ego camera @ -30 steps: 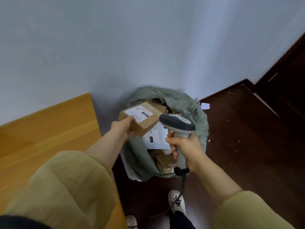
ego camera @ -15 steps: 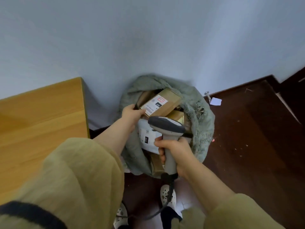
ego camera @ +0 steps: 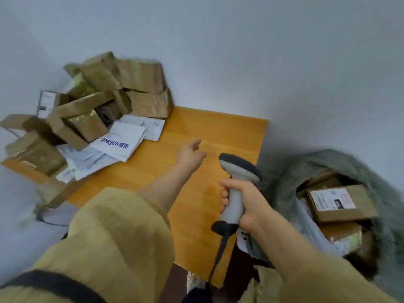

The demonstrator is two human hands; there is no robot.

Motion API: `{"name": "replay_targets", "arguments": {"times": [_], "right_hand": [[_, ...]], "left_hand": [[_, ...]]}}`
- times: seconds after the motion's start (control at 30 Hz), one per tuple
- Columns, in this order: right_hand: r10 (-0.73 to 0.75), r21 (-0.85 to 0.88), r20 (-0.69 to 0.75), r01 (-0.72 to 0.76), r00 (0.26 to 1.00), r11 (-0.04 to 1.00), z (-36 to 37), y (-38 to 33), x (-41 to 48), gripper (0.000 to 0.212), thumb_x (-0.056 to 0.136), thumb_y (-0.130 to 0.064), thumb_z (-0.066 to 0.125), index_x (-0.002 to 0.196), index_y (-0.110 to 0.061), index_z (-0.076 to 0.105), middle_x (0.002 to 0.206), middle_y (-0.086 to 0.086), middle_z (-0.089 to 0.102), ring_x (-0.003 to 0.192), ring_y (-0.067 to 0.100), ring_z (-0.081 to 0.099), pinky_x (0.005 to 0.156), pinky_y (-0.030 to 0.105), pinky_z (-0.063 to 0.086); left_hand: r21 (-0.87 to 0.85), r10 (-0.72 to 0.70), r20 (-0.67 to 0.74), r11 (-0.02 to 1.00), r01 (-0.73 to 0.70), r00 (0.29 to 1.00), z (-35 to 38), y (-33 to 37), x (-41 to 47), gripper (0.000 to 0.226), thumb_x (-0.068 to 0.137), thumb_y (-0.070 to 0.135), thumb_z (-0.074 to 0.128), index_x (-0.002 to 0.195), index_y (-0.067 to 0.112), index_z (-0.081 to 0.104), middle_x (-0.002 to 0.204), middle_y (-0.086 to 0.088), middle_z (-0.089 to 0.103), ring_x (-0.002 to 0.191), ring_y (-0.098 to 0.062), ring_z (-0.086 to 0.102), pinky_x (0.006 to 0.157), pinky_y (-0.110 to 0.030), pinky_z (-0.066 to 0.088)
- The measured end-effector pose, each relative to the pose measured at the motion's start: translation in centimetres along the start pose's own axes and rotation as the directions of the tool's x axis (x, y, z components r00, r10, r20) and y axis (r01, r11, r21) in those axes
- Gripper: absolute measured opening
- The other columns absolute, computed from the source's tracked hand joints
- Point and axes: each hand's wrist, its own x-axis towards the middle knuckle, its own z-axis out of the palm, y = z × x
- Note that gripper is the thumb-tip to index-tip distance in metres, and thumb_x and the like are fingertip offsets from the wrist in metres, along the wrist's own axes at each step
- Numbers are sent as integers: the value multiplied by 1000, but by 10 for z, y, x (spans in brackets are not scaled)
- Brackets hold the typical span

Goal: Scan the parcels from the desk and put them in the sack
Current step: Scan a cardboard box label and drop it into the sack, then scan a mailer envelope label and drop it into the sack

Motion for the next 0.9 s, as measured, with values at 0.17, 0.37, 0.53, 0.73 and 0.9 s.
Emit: {"name": "replay_targets", "arguments": {"times": [0.17,0.37,0.53,0.73,0.9], "right_hand": [[30,54,103,-36,994,998,87,-5,41,15,90,-13,57,77,-7,58,53,1,51,40,12,46,44,21,43],[-2,-20,29,2,1000,1000,177,-8,121,10,88,-10,57,79,-8,58,53,1,51,39,12,45,44,20,44],[20,-109,-28,-23,999,994,228,-1,179,5,85,-9,60,81,-10,56,53,0,51,39,11,44,44,20,43],[19,-112,-121,-32,992,993,237,8,210,6,85,-9,61,80,-10,57,54,1,51,40,12,44,44,21,42],[5,-132,-154,-25,988,991,232,9,209,7,85,-9,62,81,-10,56,54,2,50,39,12,44,44,21,42]], "left_hand": [[-85,-153,-162,986,141,975,-93,-70,39,51,92,15,61,140,10,45,134,-12,52,116,-29,54,92,-36,46],[42,-238,-289,965,260,927,-169,-156,113,52,89,14,60,137,0,45,135,-19,51,123,-33,48,99,-35,39],[356,-120,-275,909,217,954,-192,-199,169,65,86,32,66,135,-3,40,137,-22,41,127,-36,38,104,-41,33],[673,-78,-171,719,174,982,-175,-219,219,105,79,57,66,147,-3,12,151,-23,20,141,-37,17,115,-45,16],[770,25,-123,633,79,992,-180,-209,220,34,92,21,49,117,0,58,125,-21,51,117,-35,47,98,-40,37]]}}
